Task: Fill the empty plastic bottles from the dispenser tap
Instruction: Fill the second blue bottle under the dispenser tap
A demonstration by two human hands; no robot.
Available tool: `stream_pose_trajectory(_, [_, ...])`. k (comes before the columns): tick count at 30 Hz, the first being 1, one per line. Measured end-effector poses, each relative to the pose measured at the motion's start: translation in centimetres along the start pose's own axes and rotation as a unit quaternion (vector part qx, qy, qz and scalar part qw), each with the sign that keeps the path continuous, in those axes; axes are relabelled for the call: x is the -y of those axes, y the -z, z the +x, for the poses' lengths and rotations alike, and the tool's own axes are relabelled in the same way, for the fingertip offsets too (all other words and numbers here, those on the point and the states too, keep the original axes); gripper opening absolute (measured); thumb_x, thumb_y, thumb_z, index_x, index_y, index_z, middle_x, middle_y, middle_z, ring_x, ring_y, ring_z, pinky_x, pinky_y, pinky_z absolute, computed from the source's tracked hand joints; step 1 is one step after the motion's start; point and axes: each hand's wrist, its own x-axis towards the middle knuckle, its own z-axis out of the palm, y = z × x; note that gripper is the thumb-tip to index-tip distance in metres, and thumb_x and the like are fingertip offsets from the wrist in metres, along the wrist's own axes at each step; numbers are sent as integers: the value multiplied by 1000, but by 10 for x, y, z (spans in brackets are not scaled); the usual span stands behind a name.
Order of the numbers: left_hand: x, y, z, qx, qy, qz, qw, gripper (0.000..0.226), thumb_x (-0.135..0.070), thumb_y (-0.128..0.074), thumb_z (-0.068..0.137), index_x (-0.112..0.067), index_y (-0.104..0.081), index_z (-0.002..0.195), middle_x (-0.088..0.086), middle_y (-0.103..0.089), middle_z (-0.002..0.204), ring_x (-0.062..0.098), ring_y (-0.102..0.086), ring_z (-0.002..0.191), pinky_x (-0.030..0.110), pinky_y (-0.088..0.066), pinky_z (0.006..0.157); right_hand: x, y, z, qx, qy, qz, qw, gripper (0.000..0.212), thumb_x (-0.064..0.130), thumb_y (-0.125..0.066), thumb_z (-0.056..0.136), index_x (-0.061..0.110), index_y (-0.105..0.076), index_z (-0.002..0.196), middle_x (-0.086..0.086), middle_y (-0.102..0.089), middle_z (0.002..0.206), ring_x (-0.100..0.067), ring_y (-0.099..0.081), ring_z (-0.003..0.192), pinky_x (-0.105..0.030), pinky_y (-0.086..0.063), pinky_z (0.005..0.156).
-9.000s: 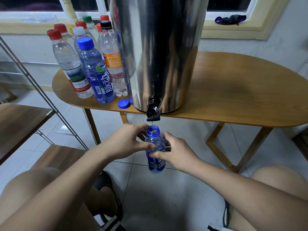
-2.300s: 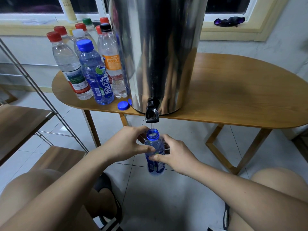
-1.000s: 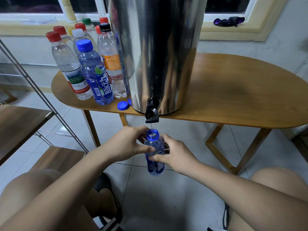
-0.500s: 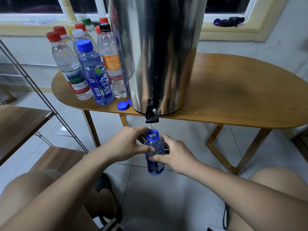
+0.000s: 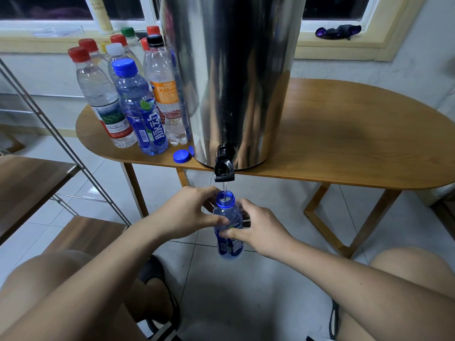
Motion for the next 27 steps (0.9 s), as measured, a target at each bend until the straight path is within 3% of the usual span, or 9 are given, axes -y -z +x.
stream_pose_trajectory(16, [1, -1, 1, -1, -5, 6, 1000, 40, -46, -91, 86, -38, -62, 111, -20, -71, 97, -11, -66, 93, 7, -45, 72, 0, 0, -1, -4, 1, 7, 1000, 70, 54, -89, 84, 41, -53, 142, 20, -70, 132, 7, -64, 112, -18, -55, 88])
stream_pose_trajectory(21, [1, 0, 1, -2, -6, 5, 1000, 40, -47, -91, 86, -38, -62, 113, -21, -71, 98, -12, -65, 92, 6, -44, 71, -1, 0, 0, -4, -1, 11, 1000, 71, 54, -89, 83, 41, -54, 142, 19, -70, 132, 2, -66, 114, -24, -58, 93])
stream_pose_trajectory(27, [2, -1, 1, -4, -6, 12, 1000, 42, -50, -90, 86, -38, -62, 115, -19, -73, 101, -10, -66, 94, 7, -46, 72, -1, -1, 0, -6, -5, 9, 1000, 71, 53, -90, 83, 41, -53, 142, 20, -70, 130, 4, -66, 112, -20, -56, 89])
